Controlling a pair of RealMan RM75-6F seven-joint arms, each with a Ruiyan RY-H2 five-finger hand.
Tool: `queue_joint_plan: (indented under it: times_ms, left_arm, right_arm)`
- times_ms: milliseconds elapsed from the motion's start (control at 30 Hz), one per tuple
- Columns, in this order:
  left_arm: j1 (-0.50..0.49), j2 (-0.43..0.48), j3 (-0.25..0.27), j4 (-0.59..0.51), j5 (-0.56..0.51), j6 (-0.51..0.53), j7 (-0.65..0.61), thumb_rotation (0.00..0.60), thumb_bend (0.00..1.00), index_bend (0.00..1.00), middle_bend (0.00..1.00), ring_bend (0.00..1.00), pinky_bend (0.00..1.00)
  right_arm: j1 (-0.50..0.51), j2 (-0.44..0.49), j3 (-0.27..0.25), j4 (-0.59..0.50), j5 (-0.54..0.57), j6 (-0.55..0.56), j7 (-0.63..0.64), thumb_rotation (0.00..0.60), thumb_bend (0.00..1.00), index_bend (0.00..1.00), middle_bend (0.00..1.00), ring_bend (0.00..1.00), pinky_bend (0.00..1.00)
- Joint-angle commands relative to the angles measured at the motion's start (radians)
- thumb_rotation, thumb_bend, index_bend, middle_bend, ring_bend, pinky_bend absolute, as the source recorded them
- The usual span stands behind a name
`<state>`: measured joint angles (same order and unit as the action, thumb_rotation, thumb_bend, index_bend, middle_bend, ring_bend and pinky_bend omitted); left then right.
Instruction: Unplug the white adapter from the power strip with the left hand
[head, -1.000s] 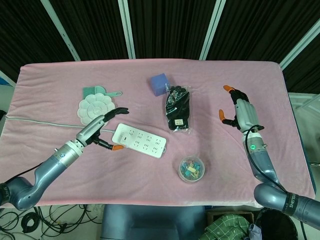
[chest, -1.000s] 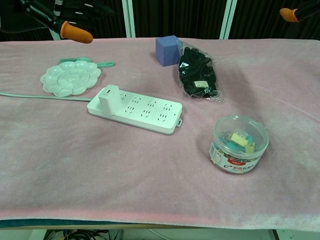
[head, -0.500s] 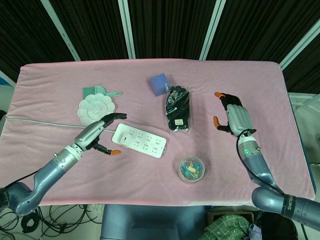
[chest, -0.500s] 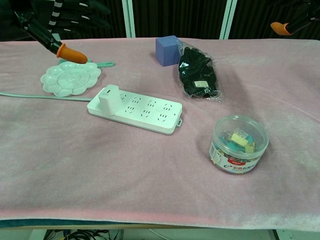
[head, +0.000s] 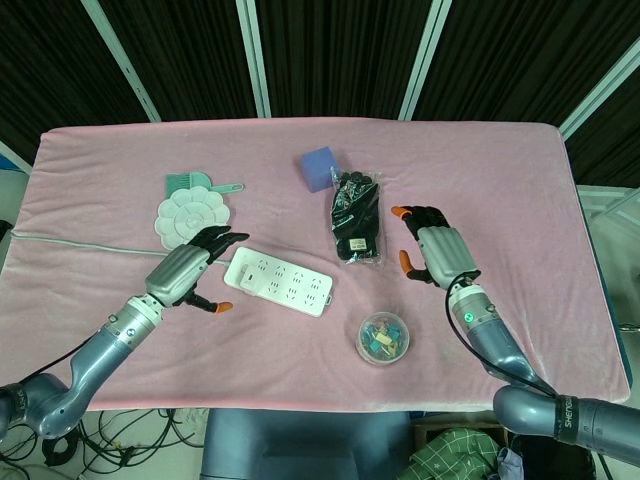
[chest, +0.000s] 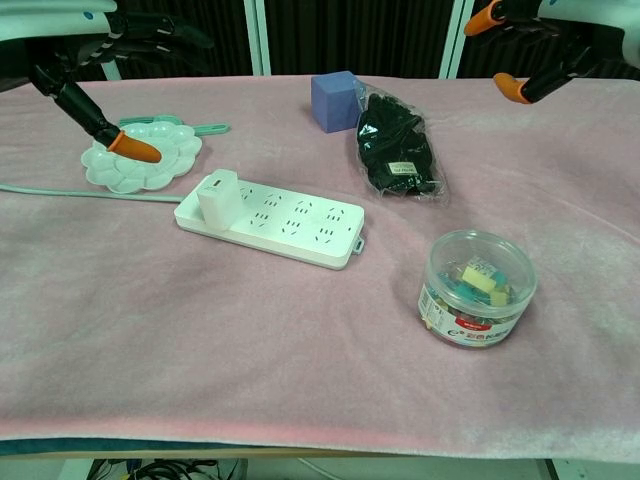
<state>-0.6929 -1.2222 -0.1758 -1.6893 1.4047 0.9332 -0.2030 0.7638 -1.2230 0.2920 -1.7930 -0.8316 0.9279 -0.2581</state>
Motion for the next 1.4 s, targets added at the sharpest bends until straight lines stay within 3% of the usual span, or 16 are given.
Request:
queue_joint_plan:
  times_ms: [33,133,267,433,600,933,967,1000,1400]
  left_arm:
    - [0.017,-0.050,0.030,0.050,0.041,0.080,0.169,0.600,0.12,0.11,0.13,0.00,0.00]
    - [0.037,-0.060,0.056,0.058,0.040,0.099,0.243,0.600,0.12,0.10,0.13,0.00,0.00]
    - [0.077,-0.086,0.091,0.074,0.054,0.152,0.310,0.600,0.12,0.10,0.13,0.00,0.00]
    - [0.127,-0.132,0.115,0.100,0.066,0.226,0.309,0.600,0.12,0.10,0.11,0.00,0.00]
    - [0.131,-0.150,0.126,0.149,0.081,0.230,0.331,0.600,0.12,0.10,0.11,0.00,0.00]
    - [0.108,-0.196,0.112,0.268,0.122,0.248,0.416,0.600,0.12,0.10,0.11,0.00,0.00]
    - [0.137,-0.188,0.137,0.268,0.131,0.274,0.420,0.600,0.12,0.10,0.11,0.00,0.00]
    - [0.124,-0.197,0.125,0.252,0.138,0.274,0.433,0.600,0.12,0.10,0.11,0.00,0.00]
    - [0.090,-0.283,0.117,0.361,0.116,0.207,0.404,0.600,0.12,0.10,0.11,0.00,0.00]
  right_arm:
    - [0.027,-0.040,-0.037,-0.021,-0.012,0.024,-0.083,0.600,0.53,0.15,0.10,0.08,0.05]
    - [0.061,-0.051,-0.083,-0.049,-0.005,0.004,-0.182,0.600,0.55,0.15,0.10,0.08,0.05]
    - [0.094,-0.108,-0.129,-0.043,-0.017,0.061,-0.327,0.600,0.56,0.15,0.10,0.08,0.05]
    - [0.114,-0.228,-0.153,0.007,-0.018,0.138,-0.427,0.600,0.56,0.16,0.10,0.08,0.05]
    - [0.141,-0.325,-0.171,0.074,-0.010,0.159,-0.507,0.600,0.56,0.16,0.10,0.08,0.05]
    - [0.151,-0.427,-0.176,0.171,0.001,0.163,-0.529,0.600,0.56,0.17,0.12,0.10,0.05]
    - [0.153,-0.437,-0.173,0.178,0.002,0.161,-0.527,0.600,0.56,0.17,0.12,0.10,0.05]
    - [0.154,-0.445,-0.170,0.183,0.002,0.160,-0.526,0.600,0.57,0.17,0.12,0.10,0.05]
    - [0.176,-0.512,-0.151,0.192,0.014,0.151,-0.550,0.600,0.57,0.17,0.12,0.10,0.05]
